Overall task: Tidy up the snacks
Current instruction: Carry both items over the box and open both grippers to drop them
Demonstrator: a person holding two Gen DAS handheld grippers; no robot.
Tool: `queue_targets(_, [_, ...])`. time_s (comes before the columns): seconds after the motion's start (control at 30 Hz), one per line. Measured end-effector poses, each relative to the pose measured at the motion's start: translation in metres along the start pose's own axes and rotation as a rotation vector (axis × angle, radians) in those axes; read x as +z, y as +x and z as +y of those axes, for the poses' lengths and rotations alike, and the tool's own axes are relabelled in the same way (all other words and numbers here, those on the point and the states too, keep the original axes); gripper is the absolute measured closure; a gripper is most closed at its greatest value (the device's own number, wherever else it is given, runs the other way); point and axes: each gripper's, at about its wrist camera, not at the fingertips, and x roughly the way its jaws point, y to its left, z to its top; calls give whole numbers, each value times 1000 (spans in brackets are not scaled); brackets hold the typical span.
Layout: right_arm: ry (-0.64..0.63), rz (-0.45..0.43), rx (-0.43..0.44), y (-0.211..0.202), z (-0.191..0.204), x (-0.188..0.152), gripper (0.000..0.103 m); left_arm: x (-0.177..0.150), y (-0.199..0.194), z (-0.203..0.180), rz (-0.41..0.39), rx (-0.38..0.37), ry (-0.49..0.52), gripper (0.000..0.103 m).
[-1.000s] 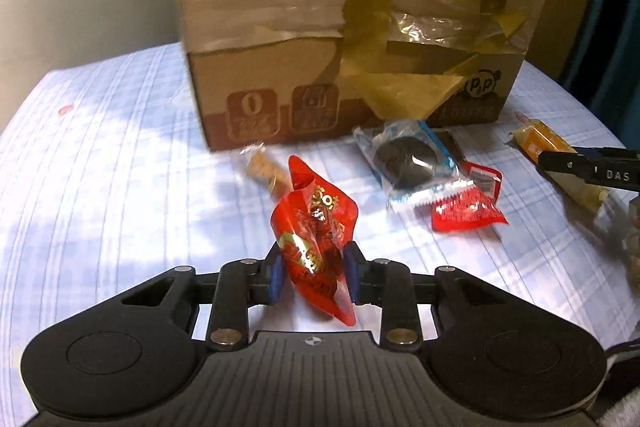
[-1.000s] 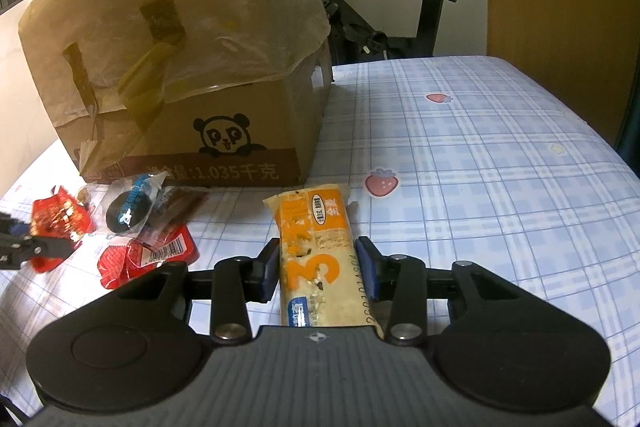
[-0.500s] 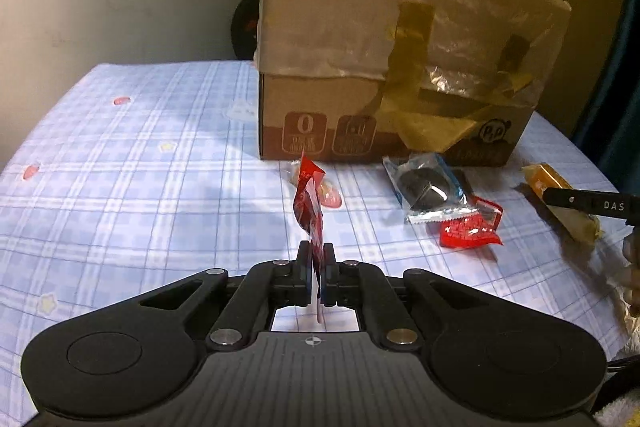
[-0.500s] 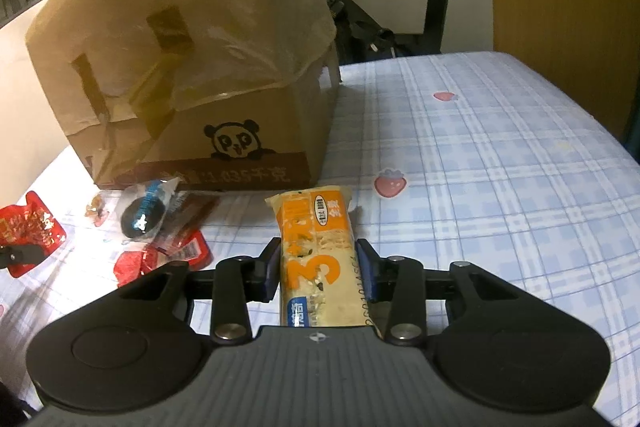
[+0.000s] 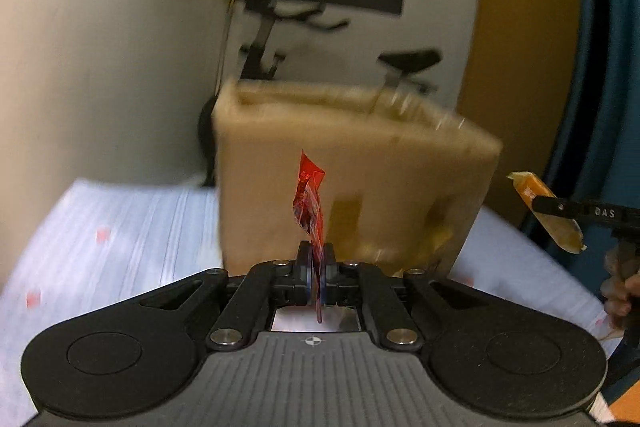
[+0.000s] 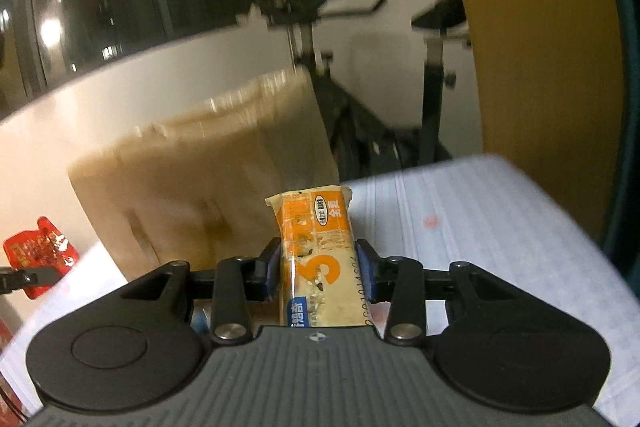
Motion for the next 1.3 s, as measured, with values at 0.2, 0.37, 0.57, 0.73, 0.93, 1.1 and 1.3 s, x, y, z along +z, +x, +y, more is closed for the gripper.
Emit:
queue_targets(0.2, [-19,-98,67,-4,16,59,63,53,12,-15,-72,-54,67,98])
queue_targets(0.37, [-67,-84,149,30,42,106,63,88,51,-24,-57,-65,91,98])
queue_targets(0.57, [-124,48,160,106,83,132,63,105,125,-31,100,2,88,98])
queue_targets(0.73, [-67,170,103,161,98,126,63,104,150,-17,189,36,52,93])
queue_targets(0.93, [-71,211,46,177,102,118,56,104,142,-5,156,42,57,34])
queue_targets(1.1, [-91,153,62,159,100,114,45,103,117,1,115,33,78,34])
queue_targets(1.3, [-131,5,132,106,94,108,45,90,58,21,7,7,35,34])
